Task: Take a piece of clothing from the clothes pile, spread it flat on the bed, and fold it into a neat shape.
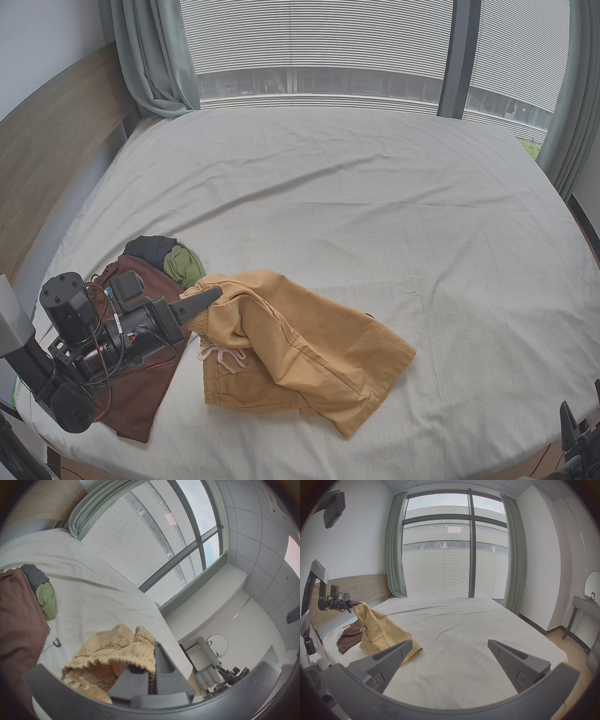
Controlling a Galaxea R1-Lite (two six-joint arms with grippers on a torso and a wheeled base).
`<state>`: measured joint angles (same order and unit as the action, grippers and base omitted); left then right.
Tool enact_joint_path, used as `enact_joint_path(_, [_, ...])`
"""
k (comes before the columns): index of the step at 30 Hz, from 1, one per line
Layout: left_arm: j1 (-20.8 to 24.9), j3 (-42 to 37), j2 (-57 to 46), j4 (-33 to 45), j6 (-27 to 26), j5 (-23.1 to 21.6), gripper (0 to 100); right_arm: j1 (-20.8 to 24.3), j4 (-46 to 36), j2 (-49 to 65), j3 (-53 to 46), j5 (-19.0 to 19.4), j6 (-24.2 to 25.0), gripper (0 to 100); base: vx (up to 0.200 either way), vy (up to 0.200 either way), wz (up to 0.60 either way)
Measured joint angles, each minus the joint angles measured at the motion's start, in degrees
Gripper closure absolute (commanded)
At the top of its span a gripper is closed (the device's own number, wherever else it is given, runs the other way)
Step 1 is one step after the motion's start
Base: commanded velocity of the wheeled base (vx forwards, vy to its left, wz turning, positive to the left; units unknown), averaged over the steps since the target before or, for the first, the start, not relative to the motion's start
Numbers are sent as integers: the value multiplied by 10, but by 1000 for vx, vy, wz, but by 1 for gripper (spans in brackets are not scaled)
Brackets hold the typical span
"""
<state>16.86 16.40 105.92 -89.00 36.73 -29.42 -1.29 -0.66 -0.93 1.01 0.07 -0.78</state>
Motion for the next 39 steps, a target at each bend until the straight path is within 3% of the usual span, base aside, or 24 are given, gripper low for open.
enact_joint_path(21, [0, -1, 2, 1, -18, 2, 100, 4, 20, 0, 0, 7, -16, 0, 0, 0, 0])
enact_joint_path(27, [-1, 0, 2, 1, -18, 2, 100, 9, 72, -36, 80, 10, -7, 0, 0, 0, 0])
enact_joint_path(29, [-1, 0, 2, 0, -18, 2, 100, 17, 81, -60, 118, 12, 13, 0, 0, 0, 0])
enact_joint_path(33, [-1, 1, 2, 0, -18, 3, 100, 51, 94, -128, 182, 39, 118, 0, 0, 0, 0])
enact_joint_path(36, [-1, 3, 1, 0, -18, 4, 100, 86, 99, -179, 203, 85, 185, 0, 0, 0, 0])
enact_joint_path(39, [-1, 4, 0, 0, -19, 4, 100, 116, 105, -231, 220, 132, 210, 0, 0, 0, 0])
